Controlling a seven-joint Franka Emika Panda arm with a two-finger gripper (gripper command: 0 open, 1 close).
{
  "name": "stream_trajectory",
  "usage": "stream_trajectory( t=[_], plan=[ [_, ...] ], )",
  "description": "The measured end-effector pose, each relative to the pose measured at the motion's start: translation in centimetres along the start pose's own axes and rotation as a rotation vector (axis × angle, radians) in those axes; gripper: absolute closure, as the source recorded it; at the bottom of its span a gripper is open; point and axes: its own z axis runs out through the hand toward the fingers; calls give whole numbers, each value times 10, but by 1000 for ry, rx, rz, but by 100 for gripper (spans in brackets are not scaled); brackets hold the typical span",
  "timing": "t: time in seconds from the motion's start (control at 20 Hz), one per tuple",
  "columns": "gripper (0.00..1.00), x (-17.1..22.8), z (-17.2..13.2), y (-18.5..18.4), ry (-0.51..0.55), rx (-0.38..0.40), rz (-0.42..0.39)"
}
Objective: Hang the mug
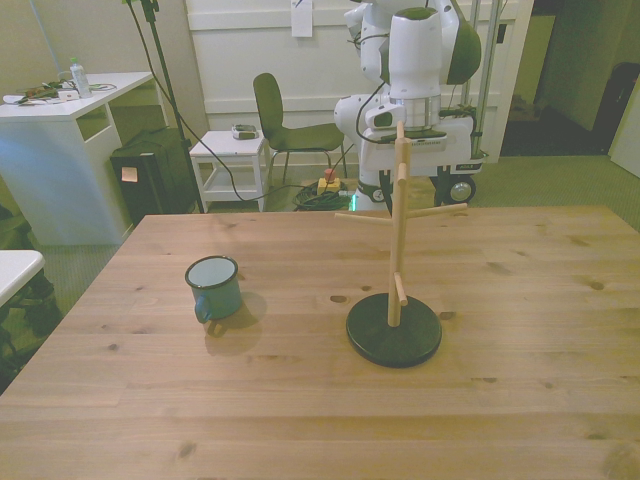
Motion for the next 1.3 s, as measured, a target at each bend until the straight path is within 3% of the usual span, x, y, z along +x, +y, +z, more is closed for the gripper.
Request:
stream_trajectory(
  t=[0.3, 0.6, 0.8, 1.1, 1.3],
  plan=[
    [0, 7, -4, 4, 2, 11, 10],
    [0, 43, -32, 49, 22, 70, 82],
    [0, 78, -47, 100, 43, 99, 149],
    [0, 155, -73, 216, 99, 129, 317],
    [0, 209, -83, 268, 108, 121, 390]
  ],
)
